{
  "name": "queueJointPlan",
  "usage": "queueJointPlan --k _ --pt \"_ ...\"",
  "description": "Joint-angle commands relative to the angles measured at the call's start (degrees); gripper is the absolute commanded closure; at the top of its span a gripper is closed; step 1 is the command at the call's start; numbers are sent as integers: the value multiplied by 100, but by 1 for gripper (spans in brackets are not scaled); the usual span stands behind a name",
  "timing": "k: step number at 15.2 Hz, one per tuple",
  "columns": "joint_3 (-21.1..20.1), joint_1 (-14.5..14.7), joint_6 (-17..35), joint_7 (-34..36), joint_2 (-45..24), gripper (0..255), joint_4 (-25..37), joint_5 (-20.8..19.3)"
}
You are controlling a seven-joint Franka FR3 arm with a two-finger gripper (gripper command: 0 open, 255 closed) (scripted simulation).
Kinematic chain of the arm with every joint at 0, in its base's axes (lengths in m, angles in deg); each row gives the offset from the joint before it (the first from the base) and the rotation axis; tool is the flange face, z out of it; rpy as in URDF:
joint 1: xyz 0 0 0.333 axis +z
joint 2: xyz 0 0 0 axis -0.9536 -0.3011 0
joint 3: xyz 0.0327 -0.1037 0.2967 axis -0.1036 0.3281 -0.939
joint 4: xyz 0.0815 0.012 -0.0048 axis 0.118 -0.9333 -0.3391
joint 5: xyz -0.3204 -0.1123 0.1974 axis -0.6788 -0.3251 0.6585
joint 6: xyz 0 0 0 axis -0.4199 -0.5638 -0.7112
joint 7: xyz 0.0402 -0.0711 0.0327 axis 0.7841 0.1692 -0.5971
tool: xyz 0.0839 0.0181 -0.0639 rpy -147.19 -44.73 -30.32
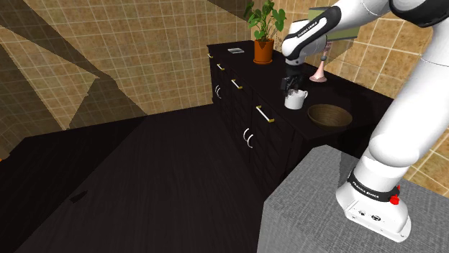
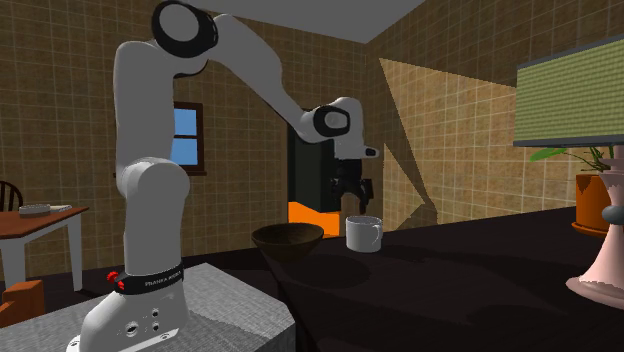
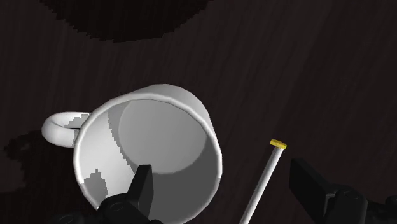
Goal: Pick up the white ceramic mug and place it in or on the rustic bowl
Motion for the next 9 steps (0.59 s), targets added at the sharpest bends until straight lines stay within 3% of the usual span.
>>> queueJointPlan --k 1,5,9 --pt "12 -8 175 -40 -119 0 -59 44" --pt "24 -24 527 -108 -335 0 -209 135" --pt "23 -25 527 -108 -335 0 -209 135"
